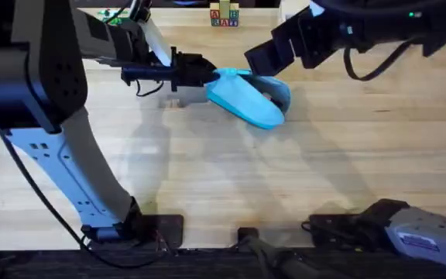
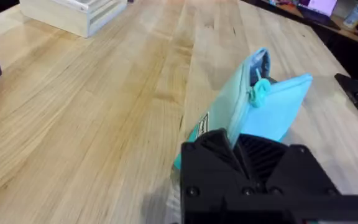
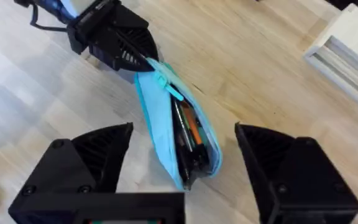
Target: Unzip the bag, pick up the pens from the table one at a time and place them inside, then zip the bag closed.
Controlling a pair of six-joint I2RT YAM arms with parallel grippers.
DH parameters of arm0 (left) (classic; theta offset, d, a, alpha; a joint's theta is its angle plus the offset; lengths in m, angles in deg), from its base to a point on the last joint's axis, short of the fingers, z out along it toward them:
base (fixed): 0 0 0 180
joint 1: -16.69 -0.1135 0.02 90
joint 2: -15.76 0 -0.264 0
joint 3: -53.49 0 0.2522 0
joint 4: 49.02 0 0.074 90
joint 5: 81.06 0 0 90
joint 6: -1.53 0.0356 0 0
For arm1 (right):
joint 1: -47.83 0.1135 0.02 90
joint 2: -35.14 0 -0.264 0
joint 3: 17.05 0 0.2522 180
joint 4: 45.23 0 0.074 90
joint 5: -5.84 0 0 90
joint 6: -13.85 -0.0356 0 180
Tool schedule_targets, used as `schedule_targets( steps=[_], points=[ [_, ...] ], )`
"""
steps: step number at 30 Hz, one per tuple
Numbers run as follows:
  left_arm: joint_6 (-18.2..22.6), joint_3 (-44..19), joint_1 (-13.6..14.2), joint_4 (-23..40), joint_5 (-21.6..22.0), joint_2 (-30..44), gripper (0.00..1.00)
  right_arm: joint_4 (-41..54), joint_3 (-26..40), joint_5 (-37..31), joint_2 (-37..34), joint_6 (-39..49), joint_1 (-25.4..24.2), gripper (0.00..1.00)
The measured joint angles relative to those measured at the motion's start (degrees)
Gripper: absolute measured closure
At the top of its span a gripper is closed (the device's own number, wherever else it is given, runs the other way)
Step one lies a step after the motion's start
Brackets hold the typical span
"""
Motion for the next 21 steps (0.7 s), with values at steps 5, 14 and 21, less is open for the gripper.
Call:
schedule_targets(
  steps=[5, 14, 21],
  points=[
    [0.0, 0.0, 0.0, 0.0, 0.0, 0.02, 0.959, 2.35, 4.07, -1.46, -2.37, 1.66, 2.02, 0.005],
    [0.0, 0.0, 0.0, 0.02, 0.0, 0.0, 0.959, 4.88, 11.42, -2.53, -12.82, 8.14, 5.44, 0.004],
    [0.0, 0.0, 0.0, 0.0, 0.0, 0.0, 0.959, 4.61, 11.44, -2.53, -16.73, 13.26, 6.57, 0.004]
  ],
)
